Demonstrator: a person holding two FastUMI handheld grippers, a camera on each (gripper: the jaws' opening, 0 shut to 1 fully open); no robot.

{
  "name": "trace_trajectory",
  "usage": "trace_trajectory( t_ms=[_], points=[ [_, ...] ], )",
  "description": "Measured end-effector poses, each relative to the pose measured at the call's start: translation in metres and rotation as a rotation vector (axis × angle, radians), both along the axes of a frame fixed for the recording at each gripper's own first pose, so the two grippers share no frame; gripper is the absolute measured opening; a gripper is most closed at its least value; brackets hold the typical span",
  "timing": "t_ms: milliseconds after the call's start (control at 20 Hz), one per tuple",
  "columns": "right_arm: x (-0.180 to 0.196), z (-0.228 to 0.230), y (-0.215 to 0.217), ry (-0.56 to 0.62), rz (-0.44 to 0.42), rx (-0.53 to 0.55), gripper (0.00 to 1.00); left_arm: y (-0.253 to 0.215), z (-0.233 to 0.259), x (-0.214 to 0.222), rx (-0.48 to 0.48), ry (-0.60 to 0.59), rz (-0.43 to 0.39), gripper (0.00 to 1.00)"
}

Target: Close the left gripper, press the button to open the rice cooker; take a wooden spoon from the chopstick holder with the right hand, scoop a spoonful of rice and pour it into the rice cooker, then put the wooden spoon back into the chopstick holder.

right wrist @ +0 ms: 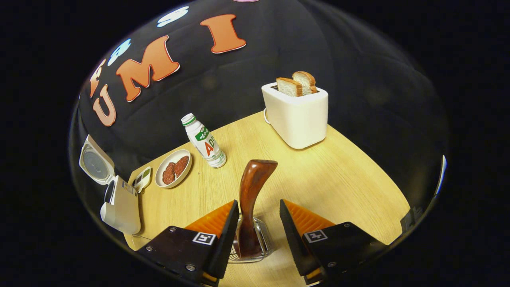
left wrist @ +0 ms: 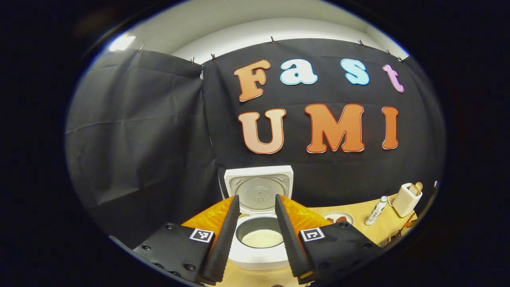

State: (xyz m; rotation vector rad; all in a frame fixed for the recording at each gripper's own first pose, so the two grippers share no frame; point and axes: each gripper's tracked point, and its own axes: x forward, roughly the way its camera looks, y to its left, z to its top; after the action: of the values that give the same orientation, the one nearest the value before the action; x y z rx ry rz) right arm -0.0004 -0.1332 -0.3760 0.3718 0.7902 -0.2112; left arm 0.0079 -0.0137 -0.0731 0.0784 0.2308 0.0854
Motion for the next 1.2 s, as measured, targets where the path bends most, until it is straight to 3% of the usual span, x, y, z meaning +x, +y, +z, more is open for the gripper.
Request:
trace_trajectory(
  t_ms=[100, 200, 300, 450, 500, 650, 700, 950, 1200],
  points=[
    [0.007, -0.005, 0.001, 0.009, -0.002, 0.026, 0.66, -0.003, 0.003, -0.005, -0.010, -0.002, -0.005, 0.65],
    [0.014, -0.009, 0.003, 0.018, -0.003, 0.048, 0.59, -0.002, 0.006, -0.010, -0.014, -0.010, -0.007, 0.71],
    [0.017, -0.009, 0.006, 0.012, 0.003, 0.073, 0.49, -0.003, 0.009, -0.014, -0.012, -0.020, -0.011, 0.72],
    [0.017, -0.006, 0.011, 0.006, 0.001, 0.090, 0.24, -0.003, 0.008, -0.019, -0.007, -0.015, -0.013, 0.84],
    [0.015, -0.004, 0.012, -0.005, 0.005, 0.080, 0.22, -0.005, 0.006, -0.019, -0.011, -0.011, -0.016, 0.80],
    [0.006, 0.007, 0.018, -0.045, 0.012, 0.051, 0.17, -0.015, 0.001, -0.022, -0.039, -0.007, -0.041, 0.84],
    [0.001, 0.011, 0.021, -0.057, 0.024, 0.046, 0.17, -0.018, -0.001, -0.022, -0.042, -0.012, -0.046, 0.80],
    [-0.013, 0.028, 0.029, -0.097, 0.036, 0.021, 0.12, -0.024, 0.000, -0.022, -0.034, -0.035, -0.070, 1.00],
    [-0.020, 0.069, 0.027, -0.171, 0.019, -0.005, 0.12, -0.018, -0.001, -0.024, -0.023, -0.055, -0.074, 1.00]
  ],
)
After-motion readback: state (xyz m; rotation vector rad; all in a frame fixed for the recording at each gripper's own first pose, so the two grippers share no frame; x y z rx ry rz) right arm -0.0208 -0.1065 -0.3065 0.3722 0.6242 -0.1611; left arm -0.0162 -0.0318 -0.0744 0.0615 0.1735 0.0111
